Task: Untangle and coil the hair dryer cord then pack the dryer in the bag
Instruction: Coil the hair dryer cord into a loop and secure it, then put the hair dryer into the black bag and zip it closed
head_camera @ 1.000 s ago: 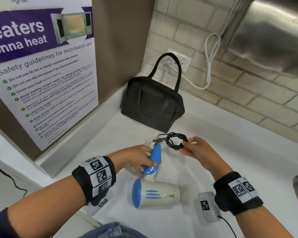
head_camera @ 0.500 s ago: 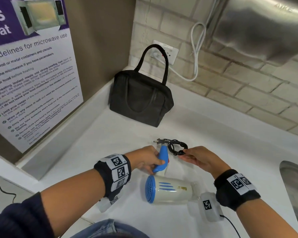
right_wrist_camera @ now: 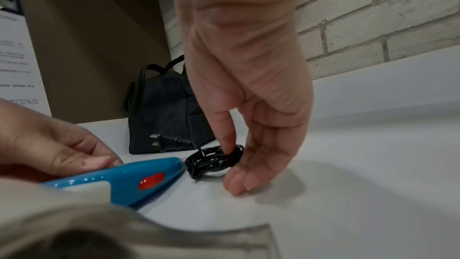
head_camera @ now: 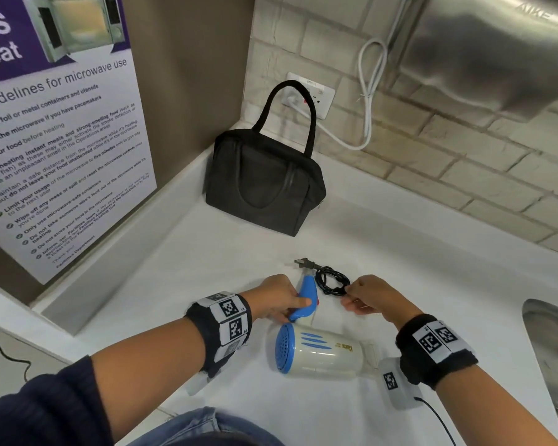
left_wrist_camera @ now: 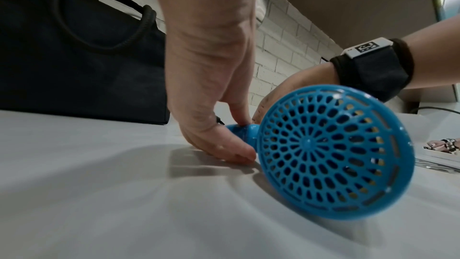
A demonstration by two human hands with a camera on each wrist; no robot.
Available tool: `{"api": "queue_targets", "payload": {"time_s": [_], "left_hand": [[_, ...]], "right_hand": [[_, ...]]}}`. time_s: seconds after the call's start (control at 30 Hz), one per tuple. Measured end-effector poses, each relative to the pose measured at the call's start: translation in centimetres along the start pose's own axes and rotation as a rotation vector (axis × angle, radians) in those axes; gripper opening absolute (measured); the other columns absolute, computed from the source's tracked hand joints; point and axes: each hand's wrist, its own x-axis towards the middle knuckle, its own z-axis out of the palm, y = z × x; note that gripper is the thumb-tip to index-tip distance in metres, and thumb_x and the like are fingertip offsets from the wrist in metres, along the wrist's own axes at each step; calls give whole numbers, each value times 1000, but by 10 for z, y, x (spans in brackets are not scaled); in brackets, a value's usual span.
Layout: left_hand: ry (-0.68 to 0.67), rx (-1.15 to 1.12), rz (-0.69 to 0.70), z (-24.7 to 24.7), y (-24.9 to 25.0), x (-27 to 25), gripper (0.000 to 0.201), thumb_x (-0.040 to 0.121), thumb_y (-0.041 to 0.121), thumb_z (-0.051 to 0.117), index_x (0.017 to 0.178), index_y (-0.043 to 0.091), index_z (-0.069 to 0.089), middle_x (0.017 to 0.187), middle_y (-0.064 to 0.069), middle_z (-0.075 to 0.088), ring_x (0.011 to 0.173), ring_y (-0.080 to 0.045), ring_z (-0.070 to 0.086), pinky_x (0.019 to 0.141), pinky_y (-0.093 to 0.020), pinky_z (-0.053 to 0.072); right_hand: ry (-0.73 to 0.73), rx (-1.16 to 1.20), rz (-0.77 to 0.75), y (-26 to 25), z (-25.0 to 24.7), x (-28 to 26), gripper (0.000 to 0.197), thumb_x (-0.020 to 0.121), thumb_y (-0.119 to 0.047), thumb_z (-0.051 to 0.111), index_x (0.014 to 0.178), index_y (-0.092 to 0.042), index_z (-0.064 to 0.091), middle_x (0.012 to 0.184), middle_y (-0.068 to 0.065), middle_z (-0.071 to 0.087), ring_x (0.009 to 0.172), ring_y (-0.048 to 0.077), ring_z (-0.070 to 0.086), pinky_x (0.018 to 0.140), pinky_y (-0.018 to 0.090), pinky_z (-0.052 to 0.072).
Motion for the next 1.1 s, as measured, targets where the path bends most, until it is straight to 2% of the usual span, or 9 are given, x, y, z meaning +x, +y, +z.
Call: {"api": "queue_targets", "payload": {"time_s": [0.13,0.27,0.4,0.47,0.6,0.7,0.8,0.93,1.1], "left_hand": [[-40,-5,-3,-3,2,-6,36,85,27,67,106,-1,60,107,-20,69,93,-28,70,82,-38,58],[-30,-3,10,-8,2,-10,31,91,27,59,109,2,59,100,-13,66,74,-16,65,70,-25,57],[38,-1,12,-21,-3,-17,19,92,24,55,106,11,56,96,-5,61,84,-18,64,73,-26,56],[80,-3,23,-30,-4,-21,23,92,22,56,112,10,57,100,-6,61,88,-19,64,73,-25,56],[190,-13,101,-51,-5,-35,14,92,17,51,103,13,59,108,-10,62,85,-18,63,67,-22,54],[281,26,164,-67,-9,-45,16,92,18,50,105,13,60,113,-10,61,93,-23,65,76,-27,54],[371,114,207,-82,-14,-56,20,93,24,52,109,16,60,114,-5,61,98,-23,64,84,-31,55],[458,186,250,-97,-25,-70,15,93,28,53,104,22,61,111,1,62,99,-19,62,85,-30,54],[512,168,319,-109,-33,-87,9,92,27,53,94,29,61,99,6,62,85,-13,60,70,-22,49]], "right_hand": [[-2,-151,-35,1,-6,-2,21,96,-22,49,90,-6,62,80,4,72,69,15,66,65,25,53],[17,-286,-55,-2,-14,-8,27,96,-24,47,106,-3,61,91,10,72,78,19,65,72,27,52],[211,-516,-158,-6,-23,-9,35,94,-32,48,123,-12,53,108,9,69,101,24,63,89,32,46],[277,-567,-241,-16,-22,-13,37,94,-34,48,125,-15,54,115,7,65,109,24,58,90,30,41],[285,-490,-520,-51,-3,-20,37,94,-32,51,128,-19,52,119,9,57,103,21,58,80,24,40],[342,-463,-732,-84,12,-19,50,93,-25,54,141,-21,38,130,12,44,112,26,52,92,27,39],[435,-379,-855,-119,22,-8,64,90,-19,58,145,-22,28,136,15,35,117,30,48,101,31,37],[508,-391,-836,-152,28,15,71,87,-14,60,147,-18,22,142,20,34,123,41,43,106,47,38],[578,-465,-799,-156,32,29,46,90,-10,57,134,-7,41,126,22,52,112,40,53,97,45,43]]}}
